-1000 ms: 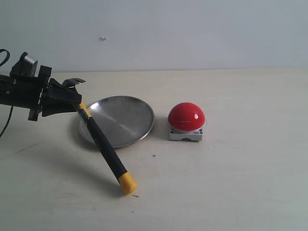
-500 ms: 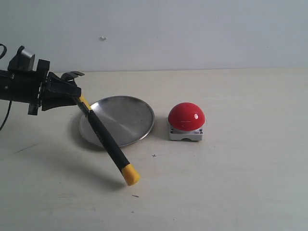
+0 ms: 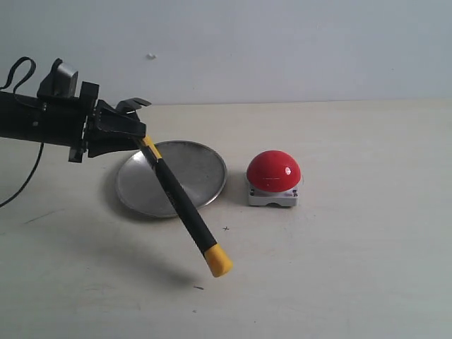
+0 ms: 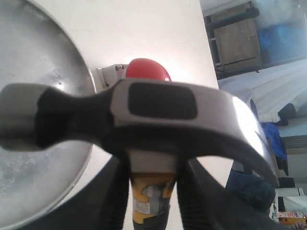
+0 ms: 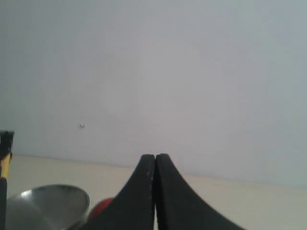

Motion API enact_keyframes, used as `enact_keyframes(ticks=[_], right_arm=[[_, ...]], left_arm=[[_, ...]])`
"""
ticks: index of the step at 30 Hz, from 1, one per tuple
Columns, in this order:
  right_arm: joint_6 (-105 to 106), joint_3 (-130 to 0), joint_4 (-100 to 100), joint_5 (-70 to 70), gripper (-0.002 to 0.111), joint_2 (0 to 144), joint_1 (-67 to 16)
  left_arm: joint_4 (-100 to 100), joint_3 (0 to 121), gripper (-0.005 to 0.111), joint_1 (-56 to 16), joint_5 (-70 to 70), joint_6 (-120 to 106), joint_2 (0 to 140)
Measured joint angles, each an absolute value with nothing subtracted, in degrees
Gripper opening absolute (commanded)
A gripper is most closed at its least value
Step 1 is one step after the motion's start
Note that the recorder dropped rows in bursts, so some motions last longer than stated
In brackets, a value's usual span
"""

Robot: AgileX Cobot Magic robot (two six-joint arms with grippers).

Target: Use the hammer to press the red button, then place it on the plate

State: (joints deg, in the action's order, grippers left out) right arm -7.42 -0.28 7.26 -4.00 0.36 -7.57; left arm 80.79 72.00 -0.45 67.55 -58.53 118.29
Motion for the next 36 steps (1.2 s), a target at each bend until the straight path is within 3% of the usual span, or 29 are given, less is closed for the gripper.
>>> enact_keyframes(ticks=[9, 17, 23, 30, 36], right_arm=[[-15.0, -0.3, 0.5, -21.5, 0.000, 0.3, -7.6], [-18.1, -1.1, -9.9, -24.2, 0.000, 1.0, -7.6], [-11.1, -15.7, -11.9, -9.9, 0.000, 14.4, -7.6], [2.9, -42.3, -11.1, 20.7, 0.001, 40.8, -7.6], [5.5, -58.9, -7.6, 44.5, 0.020, 62.2, -7.6]], left_arm=[[81.7, 71.9, 0.000, -1.5, 67.6, -59.5, 118.3], [81.8, 71.9, 0.000, -1.5, 67.6, -60.0, 118.3], [82.5, 71.9, 0.000, -1.5, 67.6, -60.0, 118.3], [82.7, 71.9, 0.000, -1.6, 67.6, -60.0, 118.3], [82.7, 71.9, 0.000, -1.6, 67.6, -59.3, 118.3]])
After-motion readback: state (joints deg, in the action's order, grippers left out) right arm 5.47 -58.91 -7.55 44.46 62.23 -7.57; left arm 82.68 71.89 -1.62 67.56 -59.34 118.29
